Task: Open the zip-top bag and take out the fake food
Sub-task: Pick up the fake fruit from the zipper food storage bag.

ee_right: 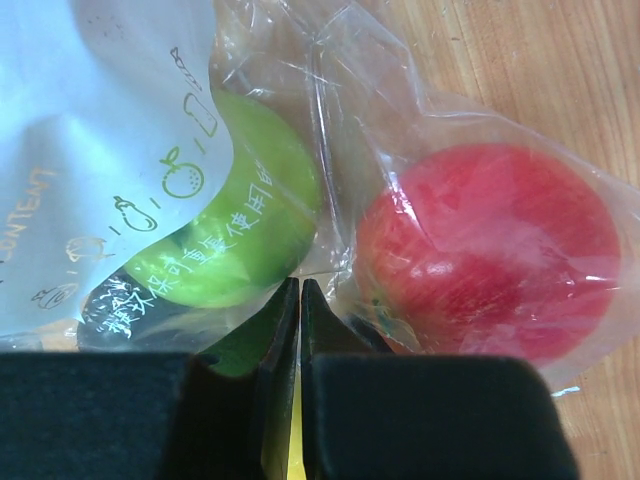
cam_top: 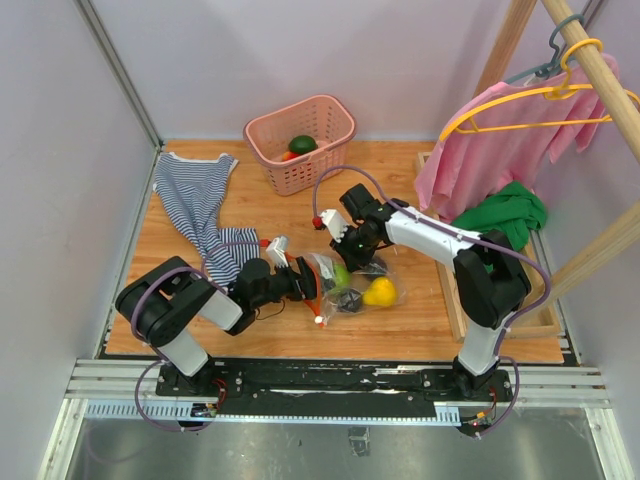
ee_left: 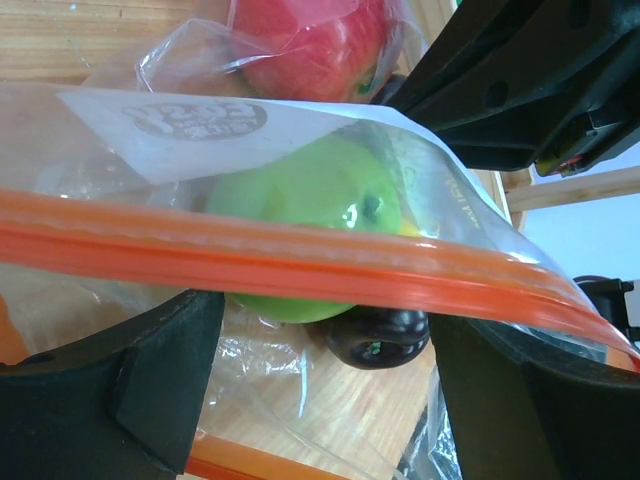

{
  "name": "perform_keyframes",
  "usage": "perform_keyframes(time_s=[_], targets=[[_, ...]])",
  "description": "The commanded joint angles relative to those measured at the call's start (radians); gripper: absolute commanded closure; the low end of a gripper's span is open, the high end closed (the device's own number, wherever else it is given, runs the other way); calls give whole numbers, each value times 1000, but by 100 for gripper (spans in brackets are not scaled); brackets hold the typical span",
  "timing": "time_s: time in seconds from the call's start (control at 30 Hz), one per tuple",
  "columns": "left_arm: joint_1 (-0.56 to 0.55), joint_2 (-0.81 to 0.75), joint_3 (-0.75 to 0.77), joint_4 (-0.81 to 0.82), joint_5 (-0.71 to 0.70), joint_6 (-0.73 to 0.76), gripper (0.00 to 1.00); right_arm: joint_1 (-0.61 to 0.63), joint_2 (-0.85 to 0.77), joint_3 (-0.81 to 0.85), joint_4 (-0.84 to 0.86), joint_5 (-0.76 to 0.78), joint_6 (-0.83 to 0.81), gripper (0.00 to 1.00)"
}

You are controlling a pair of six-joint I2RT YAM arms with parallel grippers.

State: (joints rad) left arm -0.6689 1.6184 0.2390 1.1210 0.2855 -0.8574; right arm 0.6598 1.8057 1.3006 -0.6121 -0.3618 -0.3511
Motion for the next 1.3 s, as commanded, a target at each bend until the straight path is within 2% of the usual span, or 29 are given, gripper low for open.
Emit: perform_keyframes(time_s=[0.0, 0.53, 0.8, 0.97, 1.03, 1.17, 1.27], targets=[[5, 21, 22, 36, 15, -5, 13, -16, 11, 26, -29, -56, -6, 95], [-19, 10, 68, -121, -55, 40, 5, -18, 70, 36, -27, -212, 26, 95], [-34, -8, 93, -214, -76, 79, 5, -39, 68, 36, -23, -253, 41, 95], [-34, -34, 94, -248, -93, 78, 20, -62, 61, 35, -22, -252, 45, 95], [-34, -57, 93, -264, -101, 80, 31, -71, 56, 33, -21, -246, 46, 94], [-34, -129, 86, -312, -126, 91, 63, -87, 47, 30, -22, -207, 43, 91], [-34, -196, 81, -366, -141, 102, 73, -94, 45, 29, -23, -169, 42, 88]])
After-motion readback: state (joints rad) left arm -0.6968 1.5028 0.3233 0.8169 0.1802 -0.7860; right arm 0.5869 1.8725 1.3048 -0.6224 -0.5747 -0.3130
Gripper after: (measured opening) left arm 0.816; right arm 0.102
